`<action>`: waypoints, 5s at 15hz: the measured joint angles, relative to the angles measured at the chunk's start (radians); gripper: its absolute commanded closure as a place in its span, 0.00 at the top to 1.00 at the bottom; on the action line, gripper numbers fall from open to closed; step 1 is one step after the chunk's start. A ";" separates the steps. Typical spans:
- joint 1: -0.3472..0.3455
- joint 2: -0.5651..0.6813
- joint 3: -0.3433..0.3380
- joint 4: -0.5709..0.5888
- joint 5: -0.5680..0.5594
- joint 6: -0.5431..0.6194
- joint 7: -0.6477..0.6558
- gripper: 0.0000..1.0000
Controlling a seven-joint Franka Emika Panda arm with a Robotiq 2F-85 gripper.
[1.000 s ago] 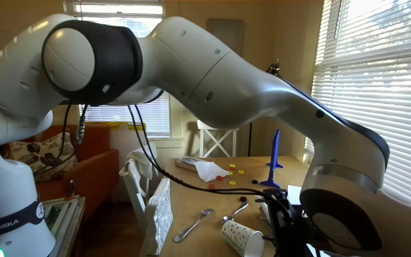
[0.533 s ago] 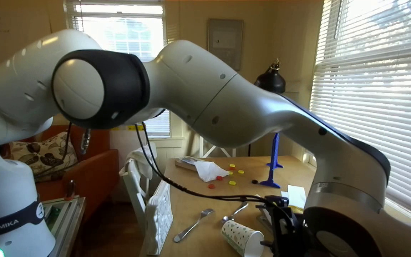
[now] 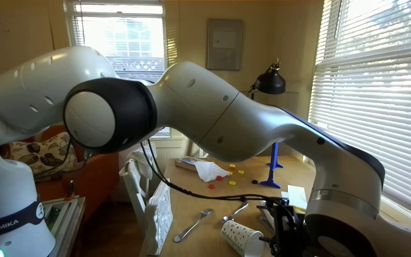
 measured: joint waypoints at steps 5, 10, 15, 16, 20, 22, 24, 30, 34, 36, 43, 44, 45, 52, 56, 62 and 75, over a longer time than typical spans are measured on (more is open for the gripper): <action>0.000 0.051 0.013 0.072 0.000 -0.006 0.077 0.23; -0.005 0.076 0.009 0.116 0.002 -0.006 0.187 0.00; -0.025 0.077 0.008 0.140 0.004 -0.006 0.273 0.00; -0.029 0.077 0.008 0.144 0.004 -0.006 0.282 0.07; -0.032 0.077 0.007 0.154 0.000 -0.007 0.293 0.47; -0.028 0.081 0.006 0.154 -0.002 -0.016 0.301 0.62; -0.021 0.088 0.001 0.154 -0.012 -0.047 0.332 0.74; 0.001 0.111 -0.009 0.161 -0.063 -0.116 0.432 0.64; 0.001 0.121 -0.005 0.184 -0.095 -0.140 0.469 0.40; 0.002 0.124 -0.007 0.191 -0.095 -0.148 0.476 0.26; 0.003 0.130 -0.010 0.208 -0.096 -0.157 0.483 0.00; 0.003 0.130 -0.009 0.213 -0.096 -0.159 0.483 0.00; 0.006 0.127 -0.009 0.220 -0.096 -0.160 0.476 0.01; 0.158 -0.072 -0.054 0.222 -0.197 -0.116 0.452 0.01; 0.293 -0.138 -0.116 0.206 -0.290 0.015 0.458 0.01; 0.419 -0.217 -0.243 0.035 -0.363 0.395 0.458 0.01; 0.414 -0.421 -0.227 -0.268 -0.384 0.604 0.504 0.01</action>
